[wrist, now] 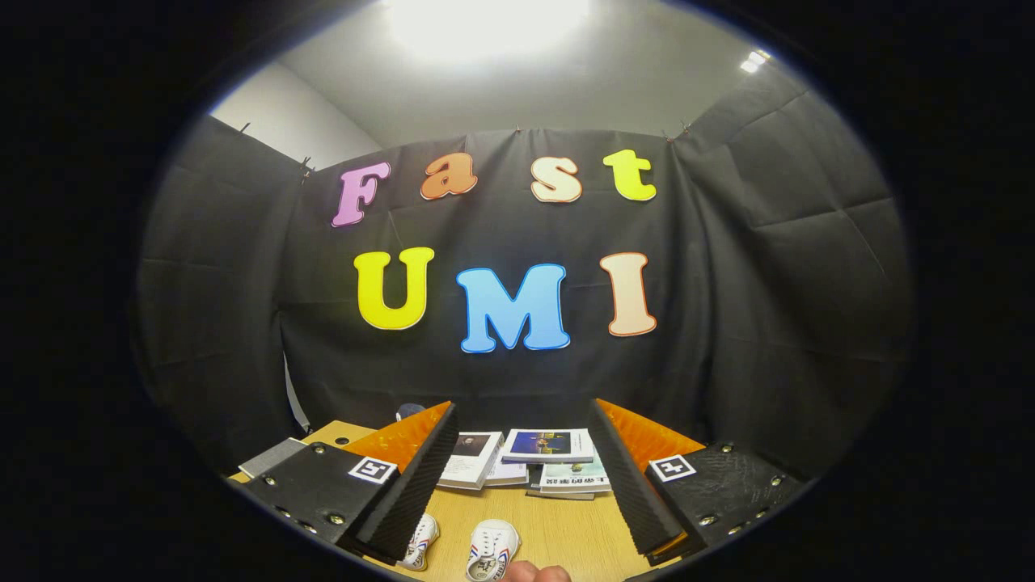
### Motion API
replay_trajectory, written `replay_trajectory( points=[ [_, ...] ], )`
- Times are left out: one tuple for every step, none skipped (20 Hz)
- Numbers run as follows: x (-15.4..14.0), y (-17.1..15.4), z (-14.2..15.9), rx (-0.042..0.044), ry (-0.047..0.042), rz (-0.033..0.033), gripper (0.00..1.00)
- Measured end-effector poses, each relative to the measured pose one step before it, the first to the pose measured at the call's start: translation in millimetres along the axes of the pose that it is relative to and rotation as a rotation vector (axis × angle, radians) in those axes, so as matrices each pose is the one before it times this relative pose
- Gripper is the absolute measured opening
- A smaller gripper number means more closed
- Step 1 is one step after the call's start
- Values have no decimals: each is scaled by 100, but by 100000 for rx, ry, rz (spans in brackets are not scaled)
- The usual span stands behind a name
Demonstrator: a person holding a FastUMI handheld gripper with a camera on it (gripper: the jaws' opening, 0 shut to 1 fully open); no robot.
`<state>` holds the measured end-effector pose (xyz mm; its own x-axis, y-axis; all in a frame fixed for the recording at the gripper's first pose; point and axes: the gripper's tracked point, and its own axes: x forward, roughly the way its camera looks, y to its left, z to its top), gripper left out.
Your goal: Open the storage box then place both shoes into the box .Put the left shoe in first, then the right shoe, with the right side of both shoes facing outward in a uniform manner.
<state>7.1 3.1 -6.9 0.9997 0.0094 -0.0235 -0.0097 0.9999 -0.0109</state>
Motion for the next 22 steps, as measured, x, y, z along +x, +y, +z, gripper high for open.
replay_trajectory(
  points=[
    [52, 14, -108, -41, 352, 155, 98],
    [98, 10, -265, -15, 339, 139, 98],
    [92, 173, -226, 184, 576, 346, 98],
    [181, 198, -483, 377, 718, 603, 98],
    [212, 246, -389, 786, 1003, 719, 98],
    [228, 398, -365, 968, 553, 1453, 98],
    [299, 517, -170, 1013, 68, 1897, 98],
    [356, 545, -199, 917, -80, 1997, 98],
    [402, 380, -345, 517, 738, 1447, 98],
    [401, 366, -762, 415, 1326, 1701, 98],
    [406, 555, -573, 656, 1490, 1899, 98],
    [477, 622, -507, 825, 983, 1938, 98],
    [573, 703, -441, 824, 656, 2307, 98],
    [706, 860, -661, 1297, 1308, 2917, 98],
    [756, 1114, -840, 1835, 2083, 3861, 99],
    [778, 1191, -1207, 2813, 3051, 3891, 99],
    [679, 1331, -882, 3090, 2788, 4829, 99],
    [819, 1352, -782, 2292, 2209, 4346, 99],
    [845, 832, -704, 1547, 1910, 3080, 99],
    [736, 623, -822, 1073, 1922, 2553, 99],
    [835, 474, -838, 1355, 2413, 1886, 99],
    [793, 518, -993, 2308, 2549, 2189, 99]
  ],
)
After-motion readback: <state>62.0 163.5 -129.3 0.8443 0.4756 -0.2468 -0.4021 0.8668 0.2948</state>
